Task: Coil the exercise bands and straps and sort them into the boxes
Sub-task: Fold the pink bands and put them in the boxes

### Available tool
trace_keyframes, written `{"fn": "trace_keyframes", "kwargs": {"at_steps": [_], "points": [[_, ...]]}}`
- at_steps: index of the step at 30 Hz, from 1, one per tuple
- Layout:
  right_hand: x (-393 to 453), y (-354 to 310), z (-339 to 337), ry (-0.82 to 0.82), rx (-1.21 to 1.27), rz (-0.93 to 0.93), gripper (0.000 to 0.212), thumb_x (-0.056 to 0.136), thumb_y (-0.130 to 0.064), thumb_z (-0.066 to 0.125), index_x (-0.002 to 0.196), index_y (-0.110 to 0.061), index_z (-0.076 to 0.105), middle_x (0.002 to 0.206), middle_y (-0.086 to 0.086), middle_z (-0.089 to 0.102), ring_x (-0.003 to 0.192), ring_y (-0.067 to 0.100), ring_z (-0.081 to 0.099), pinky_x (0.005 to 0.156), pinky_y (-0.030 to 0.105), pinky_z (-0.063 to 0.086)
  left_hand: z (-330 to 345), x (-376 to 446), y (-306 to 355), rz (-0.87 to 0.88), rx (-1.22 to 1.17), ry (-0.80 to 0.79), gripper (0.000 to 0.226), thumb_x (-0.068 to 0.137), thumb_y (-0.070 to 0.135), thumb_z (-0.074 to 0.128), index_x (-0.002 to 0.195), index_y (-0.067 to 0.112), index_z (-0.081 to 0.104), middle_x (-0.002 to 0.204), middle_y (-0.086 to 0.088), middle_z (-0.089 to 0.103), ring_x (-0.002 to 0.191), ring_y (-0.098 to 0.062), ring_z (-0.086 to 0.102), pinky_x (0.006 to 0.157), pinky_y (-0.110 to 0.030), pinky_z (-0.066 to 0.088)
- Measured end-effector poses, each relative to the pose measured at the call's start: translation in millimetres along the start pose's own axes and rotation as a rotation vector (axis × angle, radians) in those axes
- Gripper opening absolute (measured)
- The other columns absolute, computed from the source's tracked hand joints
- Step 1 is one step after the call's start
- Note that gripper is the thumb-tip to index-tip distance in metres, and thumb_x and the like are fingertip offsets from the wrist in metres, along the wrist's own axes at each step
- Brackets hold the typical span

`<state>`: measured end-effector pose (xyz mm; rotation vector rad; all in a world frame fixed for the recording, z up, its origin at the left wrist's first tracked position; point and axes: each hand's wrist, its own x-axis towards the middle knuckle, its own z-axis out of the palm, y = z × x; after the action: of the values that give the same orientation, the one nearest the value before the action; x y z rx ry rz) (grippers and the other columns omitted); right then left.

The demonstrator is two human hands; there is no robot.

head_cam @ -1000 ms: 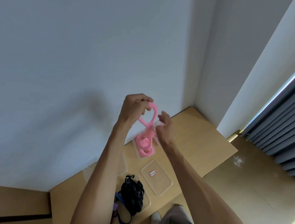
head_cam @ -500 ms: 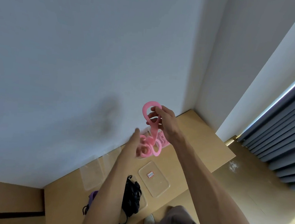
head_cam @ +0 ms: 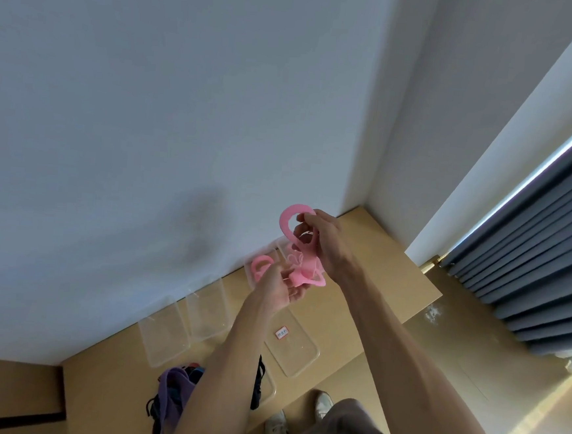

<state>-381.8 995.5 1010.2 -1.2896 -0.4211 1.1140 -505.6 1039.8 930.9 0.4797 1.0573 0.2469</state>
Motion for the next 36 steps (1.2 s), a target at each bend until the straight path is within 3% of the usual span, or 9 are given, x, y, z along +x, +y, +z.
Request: {"fn": "trace_keyframes", "kwargs": {"at_steps": [5,10,16,19,21,24,28,32,36], "points": [[-1.0,3.3,-9.5,0.076,-0.002,-0.050,0.016,0.092,-0.023,0.058,0.098,-0.012,0.067,0.094,0.011,0.075,0.082,0.027,0.074,0.066,0.029,0.055,9.9,4.3,-4.1,0.109,0.164,-0.021,0.027,0.091,0.001,0.066,0.116,-0.007,0.061,0.093,-0.021,0.071,0.073,-0.027,0.069,0.061,-0.026,0.053],[1.9,7.3,-16.8,0.137,0.002,-0.055,0.018,0.096,-0.017,0.055,0.108,-0.012,0.067,0.099,0.006,0.077,0.096,0.027,0.072,0.077,0.035,0.056,13.8,8.6,-0.2,0.294,0.459,-0.072,0.023,0.091,0.014,0.072,0.112,0.007,0.068,0.081,-0.015,0.068,0.069,-0.023,0.059,0.063,-0.028,0.044],[4.1,-1.7,-20.6,0.237,0.088,-0.134,0.018,0.097,-0.013,0.051,0.105,-0.013,0.067,0.100,0.010,0.076,0.087,0.027,0.074,0.071,0.036,0.058,3.6,1.6,2.1,0.261,0.793,-0.280,0.030,0.079,-0.006,0.058,0.098,0.012,0.074,0.096,-0.007,0.071,0.100,-0.022,0.067,0.087,-0.031,0.052],[6.4,-4.7,-19.5,0.256,0.106,-0.153,0.018,0.096,-0.009,0.051,0.101,-0.012,0.068,0.100,0.012,0.076,0.089,0.030,0.073,0.081,0.047,0.058,0.9,5.9,-2.6,0.378,1.015,-0.180,0.025,0.083,0.000,0.069,0.107,0.004,0.070,0.093,-0.005,0.071,0.093,-0.022,0.066,0.089,-0.035,0.051],[5.9,-2.9,-17.8,0.274,0.118,-0.159,0.019,0.097,-0.007,0.050,0.100,-0.011,0.068,0.099,0.012,0.076,0.094,0.033,0.072,0.083,0.048,0.057,0.0,8.2,-3.4,0.461,1.161,-0.090,0.012,0.085,0.018,0.076,0.090,0.009,0.070,0.076,0.002,0.067,0.075,-0.016,0.060,0.076,-0.034,0.050],[3.1,-0.6,-18.1,0.282,0.115,-0.162,0.018,0.097,-0.006,0.051,0.098,-0.012,0.068,0.098,0.012,0.076,0.094,0.030,0.072,0.080,0.045,0.056,-0.7,4.5,-3.7,0.621,1.354,0.106,0.031,0.087,0.047,0.070,0.078,0.017,0.071,0.065,0.007,0.061,0.062,-0.009,0.054,0.060,-0.026,0.044],[2.9,-2.2,-21.2,0.277,0.122,-0.176,0.019,0.095,-0.005,0.052,0.096,-0.012,0.069,0.096,0.010,0.076,0.089,0.025,0.073,0.078,0.043,0.056,-2.7,-0.8,1.5,0.652,1.119,0.090,0.054,0.079,0.055,0.061,0.085,0.003,0.076,0.076,-0.022,0.068,0.063,-0.023,0.057,0.071,-0.051,0.053],[3.3,1.4,-21.4,0.239,0.074,-0.182,0.021,0.089,0.000,0.052,0.092,-0.007,0.072,0.098,0.013,0.075,0.094,0.029,0.072,0.087,0.046,0.056,-2.5,-8.2,8.0,0.289,0.811,0.050,0.049,0.096,0.058,0.050,0.088,0.017,0.075,0.086,-0.007,0.075,0.074,-0.019,0.070,0.085,-0.046,0.058],[-0.6,12.7,-20.2,0.151,-0.147,-0.180,0.023,0.081,0.000,0.056,0.089,-0.006,0.077,0.093,0.012,0.075,0.092,0.029,0.069,0.085,0.034,0.053,-0.4,-10.9,13.1,0.084,0.392,-0.023,0.054,0.098,0.057,0.052,0.113,0.007,0.070,0.111,-0.022,0.073,0.100,-0.037,0.073,0.095,-0.054,0.056]]}}
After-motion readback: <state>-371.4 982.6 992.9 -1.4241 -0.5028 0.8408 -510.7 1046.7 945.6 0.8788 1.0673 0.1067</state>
